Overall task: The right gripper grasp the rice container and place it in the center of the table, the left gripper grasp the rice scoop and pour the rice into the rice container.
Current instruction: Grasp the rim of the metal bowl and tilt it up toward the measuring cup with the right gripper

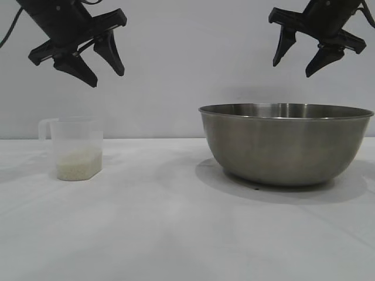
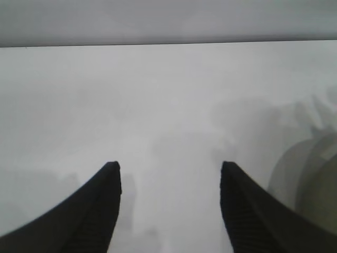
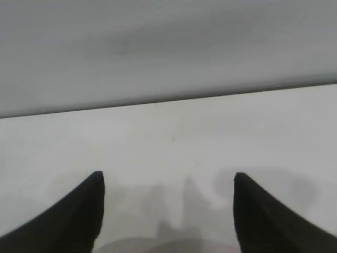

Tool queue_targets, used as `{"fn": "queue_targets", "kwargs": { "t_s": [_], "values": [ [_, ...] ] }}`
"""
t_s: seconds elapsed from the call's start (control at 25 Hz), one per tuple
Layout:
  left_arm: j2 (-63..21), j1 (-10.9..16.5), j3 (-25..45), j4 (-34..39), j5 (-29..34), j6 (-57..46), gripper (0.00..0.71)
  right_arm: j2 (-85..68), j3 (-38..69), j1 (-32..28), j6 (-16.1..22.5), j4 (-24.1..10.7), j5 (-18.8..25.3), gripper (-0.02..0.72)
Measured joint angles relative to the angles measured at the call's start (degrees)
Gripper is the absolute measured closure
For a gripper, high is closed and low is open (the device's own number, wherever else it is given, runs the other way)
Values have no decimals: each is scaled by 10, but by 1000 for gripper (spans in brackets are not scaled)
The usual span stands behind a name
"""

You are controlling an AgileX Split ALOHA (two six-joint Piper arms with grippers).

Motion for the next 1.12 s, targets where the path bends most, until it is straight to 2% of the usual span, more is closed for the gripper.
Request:
{"fn": "queue_targets", "kwargs": {
  "t_s": [0.48,0.72,0.84,1.0,1.12],
  "values": [
    [0,0,0,0,0,0,357,0,-1,0,0,0,1,261],
    [0,0,0,0,0,0,357,0,-1,0,-14,0,10,261],
    [0,0,0,0,0,0,357,-2,-14,-4,-16,-3,51,261],
    [0,0,0,0,0,0,357,-16,-48,-23,-17,-18,146,261],
    [0,0,0,0,0,0,357,-27,-76,-37,-17,-29,236,261]
  ]
}}
